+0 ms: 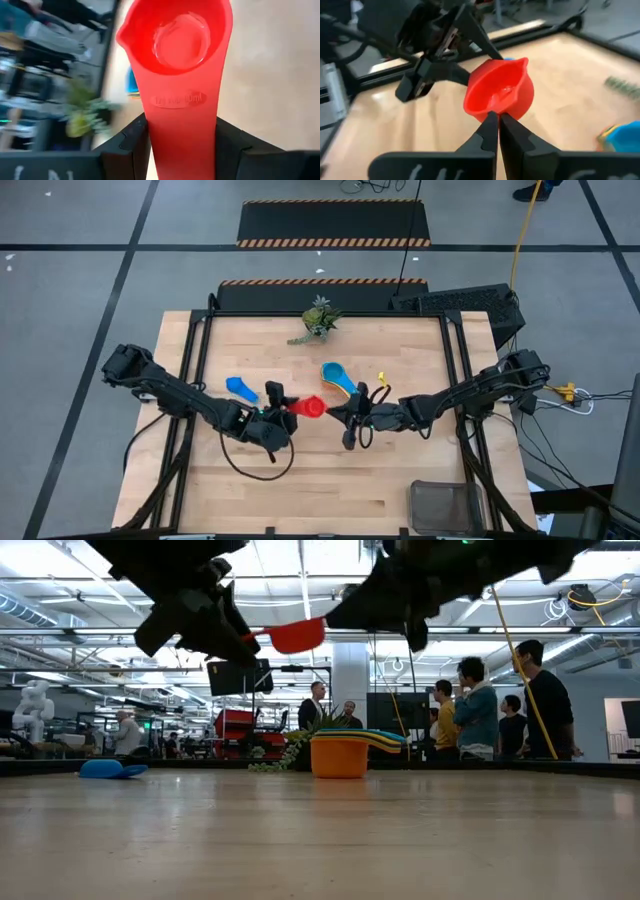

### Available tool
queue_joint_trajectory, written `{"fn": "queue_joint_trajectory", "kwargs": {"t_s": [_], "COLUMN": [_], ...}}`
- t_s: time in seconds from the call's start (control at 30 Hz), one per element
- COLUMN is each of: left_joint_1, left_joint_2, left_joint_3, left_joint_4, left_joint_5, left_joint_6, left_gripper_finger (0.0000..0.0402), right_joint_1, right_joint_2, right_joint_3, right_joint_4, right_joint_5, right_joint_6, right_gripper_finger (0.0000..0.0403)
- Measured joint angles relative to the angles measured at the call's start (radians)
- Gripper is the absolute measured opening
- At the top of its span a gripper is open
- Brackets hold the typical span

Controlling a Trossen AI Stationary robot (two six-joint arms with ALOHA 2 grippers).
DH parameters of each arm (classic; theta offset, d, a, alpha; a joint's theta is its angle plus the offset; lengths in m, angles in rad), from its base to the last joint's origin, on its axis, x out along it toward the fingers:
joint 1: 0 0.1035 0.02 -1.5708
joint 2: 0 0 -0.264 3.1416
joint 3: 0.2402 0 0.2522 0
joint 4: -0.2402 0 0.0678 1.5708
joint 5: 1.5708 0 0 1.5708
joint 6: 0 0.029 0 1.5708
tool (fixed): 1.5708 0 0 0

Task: Nest measuring cups in basket
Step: Stack the red measuring cup on top of the blue measuring cup, then stack the red measuring cup on top of the light blue measuring cup

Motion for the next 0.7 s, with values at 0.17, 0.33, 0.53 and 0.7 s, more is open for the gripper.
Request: {"fn": "queue_joint_trajectory", "kwargs": {"t_s": [0.17, 0.33, 0.53, 0.7], "left_joint_1": [-0.009, -0.026, -0.027, -0.025], "left_joint_2": [0.083, 0.167, 0.229, 0.264], "left_joint_3": [0.002, 0.002, 0.001, 0.001], "left_joint_4": [0.057, 0.145, 0.272, 0.288], "left_joint_5": [0.086, 0.191, 0.237, 0.290], "left_joint_6": [-0.093, -0.093, -0.097, -0.117], "left_gripper_finger": [0.0139, 0.0130, 0.0070, 0.0008], "right_joint_1": [0.023, 0.031, 0.033, 0.039], "right_joint_2": [0.001, 0.000, 0.000, 0.000], "right_joint_3": [-0.050, -0.073, -0.094, -0.106], "right_joint_4": [0.025, 0.033, 0.030, 0.031], "right_joint_5": [-0.043, -0.015, -0.035, -0.040], "right_joint_6": [0.055, 0.092, 0.103, 0.093], "right_gripper_finger": [0.0001, 0.0001, 0.0001, 0.0000]}}
